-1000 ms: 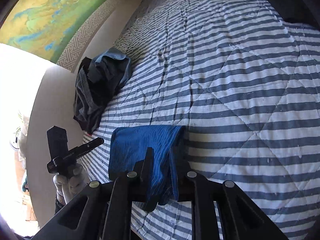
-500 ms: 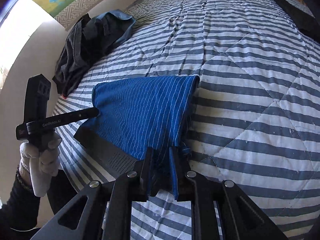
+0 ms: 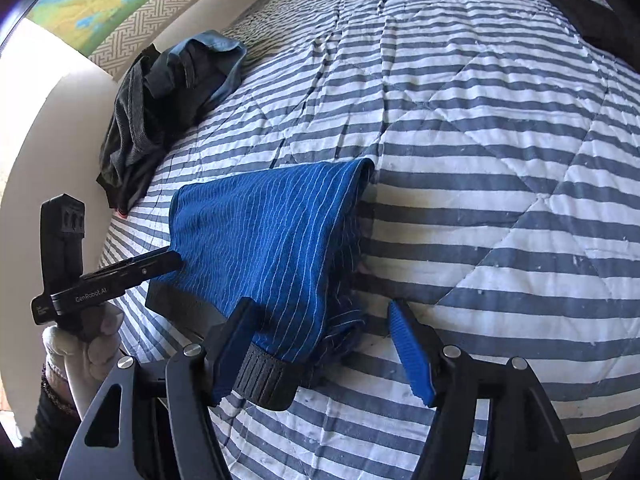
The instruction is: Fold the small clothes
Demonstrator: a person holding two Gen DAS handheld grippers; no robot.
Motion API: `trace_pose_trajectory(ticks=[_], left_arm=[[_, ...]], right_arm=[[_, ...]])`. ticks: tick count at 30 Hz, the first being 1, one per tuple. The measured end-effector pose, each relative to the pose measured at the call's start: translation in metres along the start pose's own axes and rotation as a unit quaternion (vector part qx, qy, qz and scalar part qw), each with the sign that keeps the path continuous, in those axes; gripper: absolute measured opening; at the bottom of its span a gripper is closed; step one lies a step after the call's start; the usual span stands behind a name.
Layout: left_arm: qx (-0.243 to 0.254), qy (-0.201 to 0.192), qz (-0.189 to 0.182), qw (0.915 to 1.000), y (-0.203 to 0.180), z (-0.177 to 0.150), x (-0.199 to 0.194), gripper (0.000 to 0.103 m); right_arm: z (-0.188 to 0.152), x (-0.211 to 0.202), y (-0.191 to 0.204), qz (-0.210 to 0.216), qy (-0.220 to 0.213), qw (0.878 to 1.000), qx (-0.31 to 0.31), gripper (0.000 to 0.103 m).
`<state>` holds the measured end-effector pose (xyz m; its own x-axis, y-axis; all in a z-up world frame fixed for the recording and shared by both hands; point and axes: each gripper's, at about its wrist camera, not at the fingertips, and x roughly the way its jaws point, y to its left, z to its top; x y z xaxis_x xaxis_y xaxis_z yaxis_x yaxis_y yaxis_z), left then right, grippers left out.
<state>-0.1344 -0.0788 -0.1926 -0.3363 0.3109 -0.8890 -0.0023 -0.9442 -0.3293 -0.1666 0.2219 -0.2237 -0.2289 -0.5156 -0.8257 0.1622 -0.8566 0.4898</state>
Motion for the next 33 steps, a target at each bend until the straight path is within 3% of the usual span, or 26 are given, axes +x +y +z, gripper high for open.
trace_pose_trajectory(ticks=[2,4,6,7,10,12,22,33], left_arm=[[0.003,0.006,-0.003,1.0000,-0.001,-0.001,0.002,0.034],[0.015,0.010,-0.003,0.9998,-0.004,-0.002,0.003,0.023],[0.033,0.008,0.006,0.9994,-0.012,-0.003,0.004,0.016],[0.038,0.007,0.004,0.9993,-0.015,-0.004,0.004,0.010],[0.039,0.001,0.003,0.9992,-0.021,-0.005,-0.001,0.009],[0.032,-0.004,-0.012,0.9994,-0.024,-0.003,-0.010,0.009],[0.084,-0.056,-0.064,0.9928,-0.088,0.033,-0.069,0.009],[0.180,-0.083,-0.109,0.9741,-0.243,0.145,-0.051,0.009]], right_arm=[[-0.001,0.002,0.002,0.001,0.001,1.000,-0.002,0.064],[0.000,0.003,0.006,0.007,0.002,1.000,-0.005,0.061],[0.000,0.007,0.008,0.015,0.011,1.000,-0.008,0.043],[0.000,0.009,0.009,0.011,0.012,1.000,-0.011,0.042],[0.001,0.011,0.010,0.014,0.012,1.000,-0.011,0.024],[0.000,0.005,0.010,0.021,0.006,1.000,-0.003,0.020],[0.010,-0.078,0.018,0.005,-0.073,0.997,-0.036,0.017],[0.063,-0.198,-0.041,-0.078,-0.171,0.982,-0.035,0.017]])
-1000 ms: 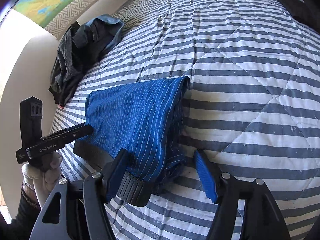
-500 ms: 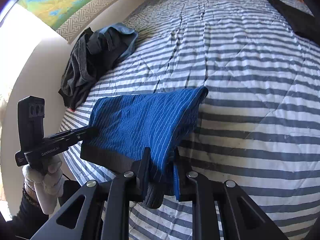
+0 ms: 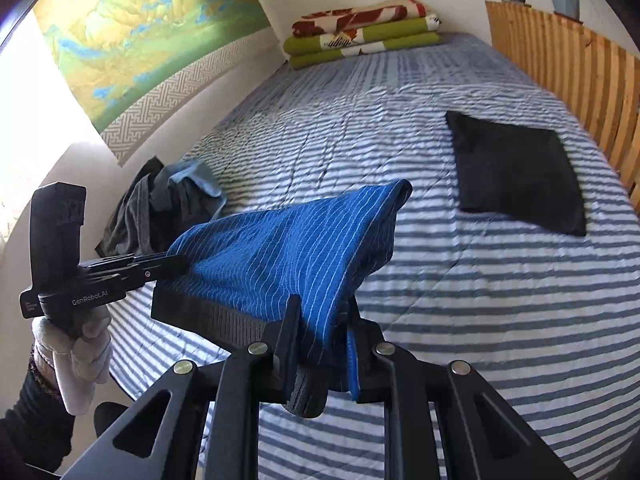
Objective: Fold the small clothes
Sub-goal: 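Carry the briefs with the left gripper onto the folded black garment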
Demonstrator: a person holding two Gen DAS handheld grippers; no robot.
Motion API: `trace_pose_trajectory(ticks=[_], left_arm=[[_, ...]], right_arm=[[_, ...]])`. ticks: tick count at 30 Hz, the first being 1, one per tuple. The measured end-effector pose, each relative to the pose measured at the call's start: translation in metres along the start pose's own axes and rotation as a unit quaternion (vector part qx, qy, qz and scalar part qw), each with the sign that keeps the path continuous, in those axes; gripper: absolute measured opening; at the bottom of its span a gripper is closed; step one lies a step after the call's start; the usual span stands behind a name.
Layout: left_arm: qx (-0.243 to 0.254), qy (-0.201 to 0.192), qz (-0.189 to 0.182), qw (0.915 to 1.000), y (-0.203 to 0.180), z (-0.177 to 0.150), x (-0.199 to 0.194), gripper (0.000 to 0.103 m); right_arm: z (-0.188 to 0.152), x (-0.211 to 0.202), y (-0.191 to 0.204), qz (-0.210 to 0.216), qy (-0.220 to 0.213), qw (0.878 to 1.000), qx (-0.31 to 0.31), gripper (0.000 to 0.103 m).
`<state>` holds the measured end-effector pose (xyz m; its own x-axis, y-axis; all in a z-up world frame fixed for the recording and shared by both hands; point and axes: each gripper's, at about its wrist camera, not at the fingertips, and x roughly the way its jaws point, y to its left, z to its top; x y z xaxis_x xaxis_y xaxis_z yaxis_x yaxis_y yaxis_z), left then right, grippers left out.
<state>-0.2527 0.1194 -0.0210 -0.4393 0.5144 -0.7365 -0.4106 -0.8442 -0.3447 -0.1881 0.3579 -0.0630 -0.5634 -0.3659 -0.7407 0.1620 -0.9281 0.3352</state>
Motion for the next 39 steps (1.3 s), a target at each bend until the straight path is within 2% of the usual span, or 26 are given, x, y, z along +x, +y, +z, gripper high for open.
trace_pose_trajectory(ticks=[6,11,17,20,24,27,28,29,30,31,33,36,39], left_arm=[[0.040,-0.017,-0.004,0.9990,-0.050,0.090,0.068,0.009],[0.053,-0.024,-0.004,0.9983,-0.071,0.155,0.140,0.009],[0.067,-0.022,-0.001,0.9975,-0.081,0.204,0.234,0.009],[0.062,-0.011,-0.003,0.9980,-0.079,0.215,0.278,0.009],[0.041,0.015,-0.012,0.9990,-0.069,0.213,0.328,0.009],[0.024,0.103,-0.030,0.9939,-0.059,0.195,0.369,0.013],[0.023,0.117,-0.025,0.9925,-0.058,0.188,0.374,0.026],[0.028,0.116,-0.026,0.9925,-0.056,0.185,0.374,0.034],[0.033,0.105,-0.024,0.9936,-0.055,0.184,0.371,0.036],[0.035,0.094,-0.018,0.9948,-0.055,0.184,0.365,0.039],[0.032,0.069,-0.020,0.9969,-0.055,0.188,0.353,0.039],[0.029,0.023,-0.018,0.9992,-0.061,0.201,0.338,0.037],[0.036,0.011,-0.041,0.9984,-0.074,0.213,0.346,0.031]], right_arm=[[0.057,-0.013,-0.073,-0.033,-0.035,0.999,0.021,0.017],[0.106,0.000,-0.136,-0.069,-0.051,0.996,0.020,0.017],[0.146,0.031,-0.212,-0.092,-0.053,0.994,0.033,0.017],[0.157,0.054,-0.247,-0.099,-0.048,0.993,0.042,0.017],[0.161,0.090,-0.287,-0.094,-0.030,0.993,0.059,0.017],[0.159,0.114,-0.315,-0.099,0.003,0.993,0.062,0.018],[0.157,0.124,-0.325,-0.104,0.027,0.992,0.068,0.019],[0.155,0.131,-0.335,-0.113,0.049,0.990,0.076,0.024],[0.154,0.132,-0.343,-0.124,0.058,0.987,0.085,0.031],[0.153,0.128,-0.347,-0.129,0.055,0.986,0.091,0.033],[0.151,0.113,-0.351,-0.122,0.035,0.987,0.098,0.036],[0.149,0.089,-0.341,-0.155,-0.011,0.984,0.082,0.036],[0.152,0.083,-0.328,-0.123,-0.042,0.989,0.077,0.036]])
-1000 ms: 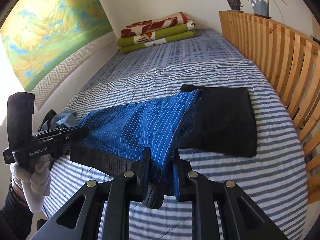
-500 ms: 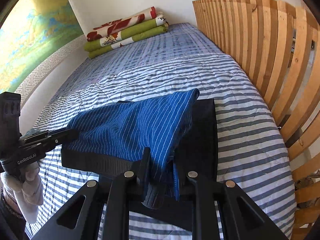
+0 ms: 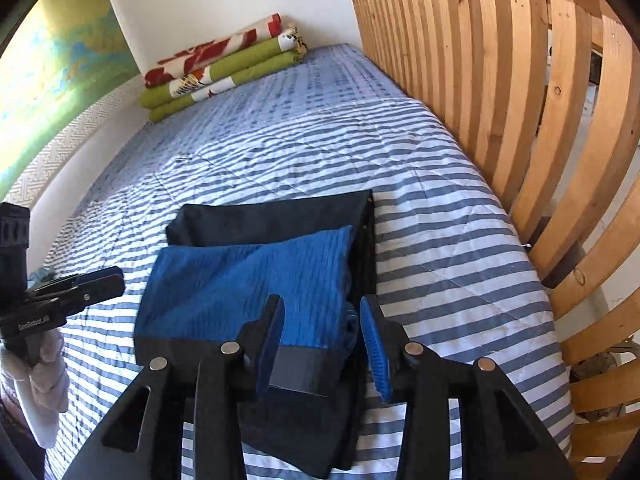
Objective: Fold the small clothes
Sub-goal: 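Carry the briefs with the left gripper onto the folded black garment, then open the left gripper and release the briefs on the black garment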
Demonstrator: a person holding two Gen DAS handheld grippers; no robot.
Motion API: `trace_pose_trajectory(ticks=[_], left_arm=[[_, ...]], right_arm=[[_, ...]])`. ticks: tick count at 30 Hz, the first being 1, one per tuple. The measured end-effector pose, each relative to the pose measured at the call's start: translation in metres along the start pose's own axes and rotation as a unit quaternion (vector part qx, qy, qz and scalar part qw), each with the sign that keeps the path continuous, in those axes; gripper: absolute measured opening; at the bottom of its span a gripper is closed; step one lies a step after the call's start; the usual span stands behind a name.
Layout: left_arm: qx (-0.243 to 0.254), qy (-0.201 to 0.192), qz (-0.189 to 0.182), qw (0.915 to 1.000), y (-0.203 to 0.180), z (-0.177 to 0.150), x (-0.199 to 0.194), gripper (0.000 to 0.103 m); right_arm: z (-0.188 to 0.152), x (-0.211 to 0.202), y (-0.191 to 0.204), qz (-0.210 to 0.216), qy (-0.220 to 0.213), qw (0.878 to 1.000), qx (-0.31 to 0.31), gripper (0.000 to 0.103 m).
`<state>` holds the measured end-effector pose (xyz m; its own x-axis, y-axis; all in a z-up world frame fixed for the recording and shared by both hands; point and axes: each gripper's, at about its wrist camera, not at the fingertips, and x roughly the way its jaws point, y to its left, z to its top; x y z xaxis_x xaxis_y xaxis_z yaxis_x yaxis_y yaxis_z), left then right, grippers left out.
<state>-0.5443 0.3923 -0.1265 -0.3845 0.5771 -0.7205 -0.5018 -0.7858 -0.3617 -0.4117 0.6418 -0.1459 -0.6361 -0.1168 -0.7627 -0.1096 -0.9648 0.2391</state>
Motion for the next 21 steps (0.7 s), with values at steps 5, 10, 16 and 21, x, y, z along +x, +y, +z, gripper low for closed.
trace_pose_trajectory(ticks=[5,10,16,21], left_arm=[[-0.006,0.049,0.040,0.9980,0.005,0.002,0.051,0.030],[-0.042,0.070,0.056,0.9951,0.034,-0.017,0.068,0.023],[-0.028,0.051,0.062,0.9964,0.032,-0.027,0.020,0.024],[-0.003,0.049,0.072,0.9962,0.015,-0.057,-0.040,0.024]], right_arm=[[0.000,0.029,0.017,0.007,0.026,1.000,-0.011,0.036],[-0.021,0.056,-0.001,-0.038,0.065,0.997,0.001,0.036],[-0.030,0.034,-0.013,-0.047,0.050,0.997,0.022,0.040],[-0.044,-0.003,0.009,-0.052,0.027,0.998,0.022,0.040]])
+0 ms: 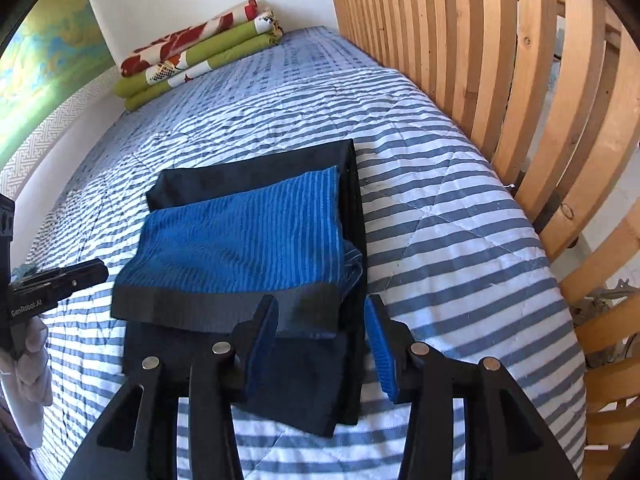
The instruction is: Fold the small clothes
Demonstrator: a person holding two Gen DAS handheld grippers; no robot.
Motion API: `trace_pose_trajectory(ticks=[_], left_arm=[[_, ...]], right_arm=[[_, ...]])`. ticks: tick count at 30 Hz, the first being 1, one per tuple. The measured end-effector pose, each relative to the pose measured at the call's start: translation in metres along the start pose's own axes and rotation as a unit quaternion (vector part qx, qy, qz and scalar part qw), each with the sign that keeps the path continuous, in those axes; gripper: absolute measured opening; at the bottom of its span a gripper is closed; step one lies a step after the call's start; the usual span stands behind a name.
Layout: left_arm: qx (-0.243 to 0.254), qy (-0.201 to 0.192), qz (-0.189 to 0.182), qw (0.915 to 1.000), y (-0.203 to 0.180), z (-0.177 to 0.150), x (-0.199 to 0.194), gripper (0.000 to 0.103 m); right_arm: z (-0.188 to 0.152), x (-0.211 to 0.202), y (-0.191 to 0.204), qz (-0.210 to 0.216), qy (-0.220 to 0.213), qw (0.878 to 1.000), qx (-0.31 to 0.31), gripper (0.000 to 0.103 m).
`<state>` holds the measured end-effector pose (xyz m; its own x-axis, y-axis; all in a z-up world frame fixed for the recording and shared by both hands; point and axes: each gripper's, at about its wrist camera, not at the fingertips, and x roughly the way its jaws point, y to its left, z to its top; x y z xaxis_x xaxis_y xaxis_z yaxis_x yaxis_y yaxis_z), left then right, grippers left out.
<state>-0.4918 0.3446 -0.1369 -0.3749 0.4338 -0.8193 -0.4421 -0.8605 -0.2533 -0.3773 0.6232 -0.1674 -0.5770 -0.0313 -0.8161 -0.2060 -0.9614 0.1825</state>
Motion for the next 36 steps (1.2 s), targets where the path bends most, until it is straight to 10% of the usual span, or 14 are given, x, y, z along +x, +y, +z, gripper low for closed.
trace_pose_trajectory(ticks=[14,22,36], left_arm=[[0.002,-0.062,0.032,0.9975,-0.012,-0.133,-0.232,0.039],[0.006,-0.107,0.073,0.9916,-0.013,-0.228,-0.354,0.053],[-0.040,-0.124,0.104,0.9859,-0.014,-0.381,-0.417,0.073]], right_arm=[[-0.101,-0.171,0.122,0.077,-0.049,0.996,-0.019,0.042],[-0.171,-0.253,0.210,0.051,-0.068,0.994,-0.073,0.045],[-0.288,-0.301,0.281,-0.002,-0.078,0.993,-0.090,0.054]])
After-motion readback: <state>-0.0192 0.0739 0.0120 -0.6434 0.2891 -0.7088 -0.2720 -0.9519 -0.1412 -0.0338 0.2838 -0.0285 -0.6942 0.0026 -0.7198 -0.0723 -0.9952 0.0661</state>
